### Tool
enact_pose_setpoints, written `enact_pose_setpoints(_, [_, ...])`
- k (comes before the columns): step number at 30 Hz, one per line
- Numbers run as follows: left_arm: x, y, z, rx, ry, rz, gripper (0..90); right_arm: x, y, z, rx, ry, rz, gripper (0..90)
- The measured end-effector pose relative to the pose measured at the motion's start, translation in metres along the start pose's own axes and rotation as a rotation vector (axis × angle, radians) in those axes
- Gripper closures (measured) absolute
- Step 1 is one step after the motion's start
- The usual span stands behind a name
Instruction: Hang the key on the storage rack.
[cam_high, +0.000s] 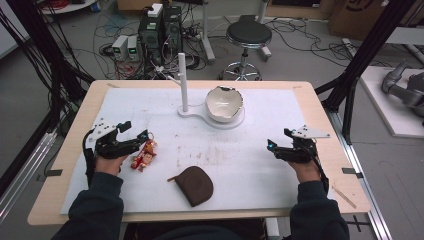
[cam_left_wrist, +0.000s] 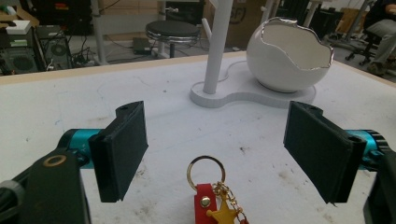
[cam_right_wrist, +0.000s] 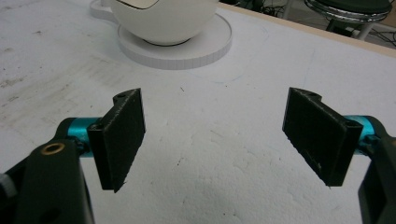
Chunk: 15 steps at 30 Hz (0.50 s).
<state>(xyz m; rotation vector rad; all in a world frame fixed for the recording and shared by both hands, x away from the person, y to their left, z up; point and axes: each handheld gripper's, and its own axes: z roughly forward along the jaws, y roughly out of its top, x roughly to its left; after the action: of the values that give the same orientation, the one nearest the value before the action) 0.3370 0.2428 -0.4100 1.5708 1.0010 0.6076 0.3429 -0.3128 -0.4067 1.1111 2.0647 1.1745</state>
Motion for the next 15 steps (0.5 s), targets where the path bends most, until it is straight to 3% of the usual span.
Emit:
enact_pose_setpoints(10, [-0.004,0.000,-0.005,0.042,0.022,-0.030,24.0,0.000,0.000,0.000,-0.002,0.003,0.000,21.6])
enact_pose_setpoints(15, [-0.012,-0.006,-0.010,0.104,0.034,-0.043,24.4,-0.002,0.000,-0.002,-0.012,0.001,0.005,21.6])
